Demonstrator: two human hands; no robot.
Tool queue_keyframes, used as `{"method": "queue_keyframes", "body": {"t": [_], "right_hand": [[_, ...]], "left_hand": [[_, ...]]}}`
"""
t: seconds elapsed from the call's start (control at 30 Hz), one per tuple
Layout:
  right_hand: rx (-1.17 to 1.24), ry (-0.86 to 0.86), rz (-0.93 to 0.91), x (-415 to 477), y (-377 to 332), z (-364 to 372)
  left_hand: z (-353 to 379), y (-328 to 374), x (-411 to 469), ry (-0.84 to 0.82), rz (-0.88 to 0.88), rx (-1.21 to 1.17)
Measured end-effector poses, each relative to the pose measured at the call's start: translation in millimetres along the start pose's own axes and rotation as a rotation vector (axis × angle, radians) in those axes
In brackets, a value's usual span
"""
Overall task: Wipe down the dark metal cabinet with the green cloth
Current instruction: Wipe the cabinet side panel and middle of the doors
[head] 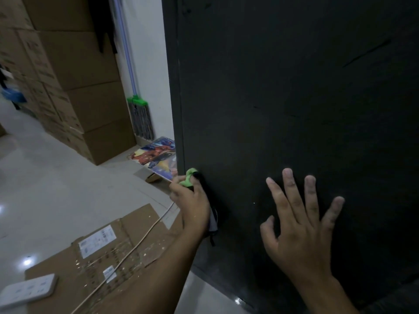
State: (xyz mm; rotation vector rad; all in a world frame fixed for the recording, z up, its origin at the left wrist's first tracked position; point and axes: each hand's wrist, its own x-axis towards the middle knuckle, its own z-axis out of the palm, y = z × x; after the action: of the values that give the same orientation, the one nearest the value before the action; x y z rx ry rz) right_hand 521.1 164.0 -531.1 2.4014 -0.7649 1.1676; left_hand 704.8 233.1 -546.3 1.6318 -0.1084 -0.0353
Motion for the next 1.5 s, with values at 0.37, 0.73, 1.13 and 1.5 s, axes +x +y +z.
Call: {"method": "queue_keyframes", "body": {"t": [0.37,0.73,1.13,1.5], "right_hand": [[0.137,0.03,-0.198,-17.7,9.0,-11.8],[-0.028,0.258,-0.023,9.9,64.6,-38.4],[-0.109,-0.061,-0.264,-4.6,3.2,12.6],[-0.016,0.511,0.194,88.8,31.0,-50.8]], "left_hand": [[-2.7,71.1,-90.0,-0.569,0.39,-0.193],[-8.2,92.8,-115.6,-0.924,0.766,-0.093],[-31.0,25.8,10.3,-0.334,0.53,0.155],[-42.8,-4.5,58.4,-0.459,0.406,-0.002]]}}
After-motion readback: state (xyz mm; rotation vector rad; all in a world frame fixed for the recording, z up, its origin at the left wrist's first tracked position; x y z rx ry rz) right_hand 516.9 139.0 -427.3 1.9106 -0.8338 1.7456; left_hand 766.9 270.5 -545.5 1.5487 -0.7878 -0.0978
